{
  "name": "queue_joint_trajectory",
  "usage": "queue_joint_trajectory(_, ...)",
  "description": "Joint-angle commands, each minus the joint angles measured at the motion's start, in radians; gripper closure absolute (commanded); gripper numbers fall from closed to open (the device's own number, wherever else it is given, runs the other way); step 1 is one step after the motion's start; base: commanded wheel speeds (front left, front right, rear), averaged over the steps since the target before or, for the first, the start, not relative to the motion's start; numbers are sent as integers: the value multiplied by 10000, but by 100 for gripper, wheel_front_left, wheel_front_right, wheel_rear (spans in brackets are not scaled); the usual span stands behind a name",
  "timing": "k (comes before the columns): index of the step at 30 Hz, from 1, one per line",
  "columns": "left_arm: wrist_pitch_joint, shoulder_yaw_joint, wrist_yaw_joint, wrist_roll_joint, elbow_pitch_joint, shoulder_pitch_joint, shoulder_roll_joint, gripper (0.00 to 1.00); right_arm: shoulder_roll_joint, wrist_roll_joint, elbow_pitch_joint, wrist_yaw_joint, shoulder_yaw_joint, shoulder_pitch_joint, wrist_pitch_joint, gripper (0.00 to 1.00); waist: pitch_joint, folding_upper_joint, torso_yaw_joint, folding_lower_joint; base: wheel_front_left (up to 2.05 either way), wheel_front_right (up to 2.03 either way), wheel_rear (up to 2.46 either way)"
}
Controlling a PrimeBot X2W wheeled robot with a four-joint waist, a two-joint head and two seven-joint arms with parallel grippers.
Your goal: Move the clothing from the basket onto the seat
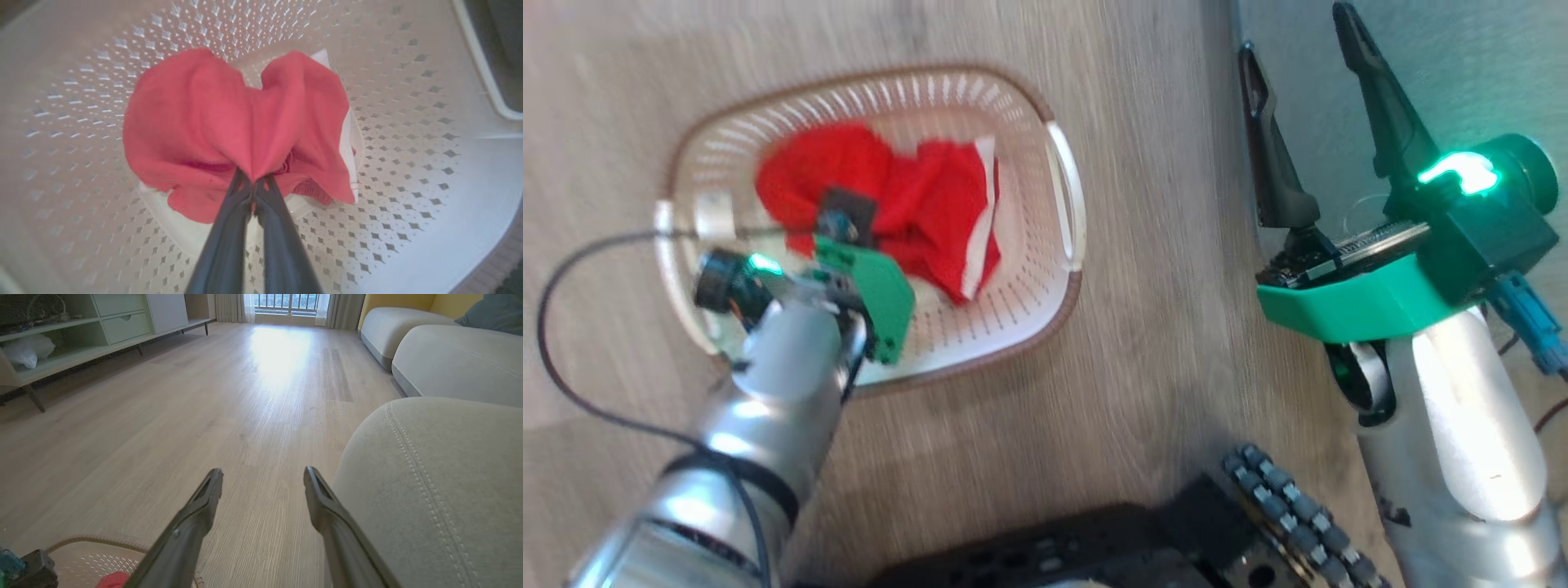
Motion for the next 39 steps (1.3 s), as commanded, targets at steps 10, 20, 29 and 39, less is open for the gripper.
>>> queue_joint_trajectory(10,-837,-514,99,-1067,-1054,1287,106,100,-339,288,505,-2,93,1049,-65,0,-3090,0,1153,1,0,0,0)
queue_joint_trajectory(20,-875,470,660,-724,-3484,2368,207,100,-482,420,971,-2,71,1618,-65,0,-4899,0,1626,1,0,0,0)
queue_joint_trajectory(29,-876,1980,624,236,-6112,3779,297,100,-552,476,1225,-2,99,2114,-65,0,-5897,0,1904,1,0,0,0)
queue_joint_trajectory(39,-877,4096,436,1321,-9719,5509,170,100,-611,564,1362,-2,24,2710,-65,0,-6724,0,2051,1,0,0,0)
